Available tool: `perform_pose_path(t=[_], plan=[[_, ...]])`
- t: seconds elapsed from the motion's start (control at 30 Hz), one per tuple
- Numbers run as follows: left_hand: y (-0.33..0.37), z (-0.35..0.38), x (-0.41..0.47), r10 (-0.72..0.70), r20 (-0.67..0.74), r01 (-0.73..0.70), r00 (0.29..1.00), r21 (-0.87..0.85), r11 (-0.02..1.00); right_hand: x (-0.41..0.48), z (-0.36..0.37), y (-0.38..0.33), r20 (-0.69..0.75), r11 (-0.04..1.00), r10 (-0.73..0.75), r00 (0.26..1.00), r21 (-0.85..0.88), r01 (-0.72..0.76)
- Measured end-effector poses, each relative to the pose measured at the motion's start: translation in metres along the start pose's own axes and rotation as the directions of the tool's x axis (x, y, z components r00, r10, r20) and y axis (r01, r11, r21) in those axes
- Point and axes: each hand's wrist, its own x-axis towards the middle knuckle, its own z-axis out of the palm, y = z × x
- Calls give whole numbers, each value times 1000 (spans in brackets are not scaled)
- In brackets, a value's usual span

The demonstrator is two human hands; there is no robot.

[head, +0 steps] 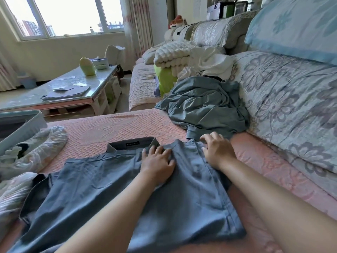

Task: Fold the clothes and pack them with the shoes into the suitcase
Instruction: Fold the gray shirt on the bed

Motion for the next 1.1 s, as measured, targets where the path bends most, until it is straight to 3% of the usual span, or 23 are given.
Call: perform_pose_path(t=[0.07, 0.1, 0.2, 0.27, 0.33, 0.4, 0.43, 0.5, 0.57, 0.67, 0.8, 0.93, 1.1], plan=[[14, -3, 1, 68, -126, -72, 990, -24, 997, 0, -2, 2, 42, 1000, 23, 999, -9, -22], [19, -1, 1, 115, -119, -121, 986, -36, 992, 0, -4, 3, 83, 999, 48, 995, -19, -47], [25, 10, 2, 109, 128, -107, 986, -19, 994, -2, -12, 12, 183, 991, 135, 974, -12, -135], [30, 11, 2, 44, 171, -43, 984, -12, 999, -2, -20, 21, 268, 973, 181, 946, 92, -212], [48, 5, -9, 110, 14, -110, 994, 0, 994, -3, -26, 27, 337, 930, 204, 919, 226, -289], [74, -6, -30, 254, -234, -272, 938, -44, 961, -6, -29, 32, 345, 899, 196, 918, 311, -308], [89, -10, -44, 326, -269, -361, 907, -92, 928, -8, -29, 34, 333, 885, 190, 924, 350, -308], [116, -15, -76, 489, -181, -514, 853, -127, 849, -10, -32, 35, 305, 854, 177, 936, 425, -300], [134, -11, -103, 556, -23, -556, 831, -58, 829, -11, -38, 33, 288, 836, 172, 942, 463, -295], [135, -6, -114, 505, 44, -496, 862, -130, 858, -10, -48, 27, 248, 847, 196, 949, 444, -291], [111, -23, -110, 447, -35, -425, 894, -386, 819, -10, -63, 7, 242, 840, 233, 942, 437, -320], [73, -54, -117, 194, -103, -219, 976, -542, 811, -6, -77, -29, 253, 750, 293, 922, 537, -386], [-7, -77, -128, -111, -53, 53, 992, -632, 773, 3, -83, -97, 284, 573, 229, 931, 734, -365]])
